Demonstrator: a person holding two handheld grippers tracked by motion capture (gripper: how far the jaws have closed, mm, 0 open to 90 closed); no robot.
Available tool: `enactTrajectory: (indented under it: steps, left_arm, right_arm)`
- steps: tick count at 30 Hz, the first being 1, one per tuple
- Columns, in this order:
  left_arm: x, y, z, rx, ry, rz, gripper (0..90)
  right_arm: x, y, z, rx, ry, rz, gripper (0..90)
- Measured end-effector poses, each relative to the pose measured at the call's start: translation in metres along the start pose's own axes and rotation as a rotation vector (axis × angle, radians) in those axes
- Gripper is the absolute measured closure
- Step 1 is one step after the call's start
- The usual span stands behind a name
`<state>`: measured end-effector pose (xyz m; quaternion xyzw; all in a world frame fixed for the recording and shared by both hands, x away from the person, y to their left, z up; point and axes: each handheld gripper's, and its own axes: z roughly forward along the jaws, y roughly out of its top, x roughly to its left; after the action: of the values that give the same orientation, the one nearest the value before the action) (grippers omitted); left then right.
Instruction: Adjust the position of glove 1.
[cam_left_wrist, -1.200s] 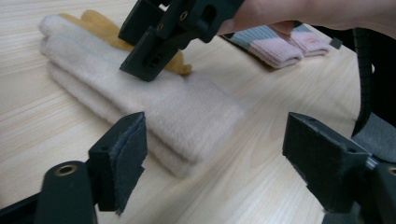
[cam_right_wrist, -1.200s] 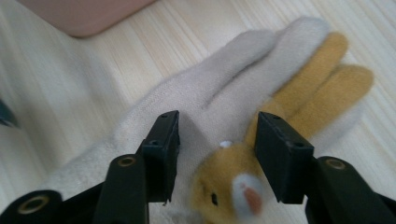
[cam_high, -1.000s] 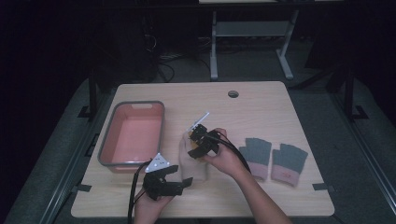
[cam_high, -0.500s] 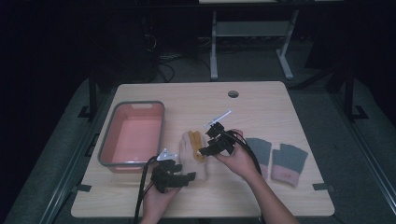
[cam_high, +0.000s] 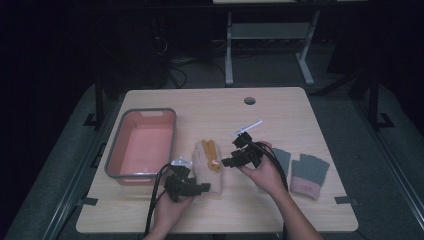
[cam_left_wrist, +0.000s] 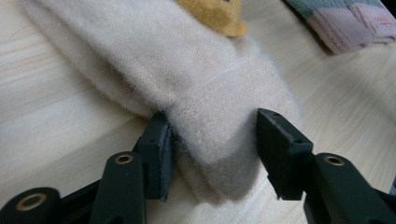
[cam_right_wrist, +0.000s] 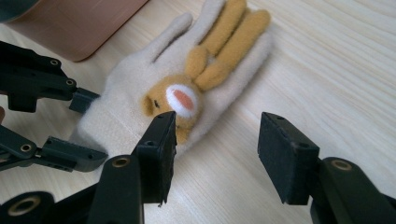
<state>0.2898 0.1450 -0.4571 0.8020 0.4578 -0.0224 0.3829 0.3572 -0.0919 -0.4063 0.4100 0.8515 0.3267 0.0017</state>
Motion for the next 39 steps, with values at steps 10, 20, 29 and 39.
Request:
enactTrajectory:
  steps: [10, 20, 29, 39]
  left_arm:
    - [-0.003, 0.01, 0.014, 0.037, -0.085, 0.032, 50.4]
    - [-0.012, 0.018, 0.029, 0.063, -0.136, 0.057, 50.2]
    - [-0.007, 0.021, 0.029, 0.072, -0.153, 0.012, 37.5]
    - [-0.007, 0.021, 0.027, 0.075, -0.142, -0.025, 44.9]
  right_arm:
    - [-0.009, -0.012, -0.003, -0.007, 0.005, 0.073, 43.9]
    - [-0.017, -0.032, 0.0, 0.0, 0.06, 0.177, 40.9]
    - [-0.022, -0.047, 0.009, 0.011, 0.105, 0.252, 41.2]
    - [-0.023, -0.056, 0.018, -0.018, 0.149, 0.333, 47.0]
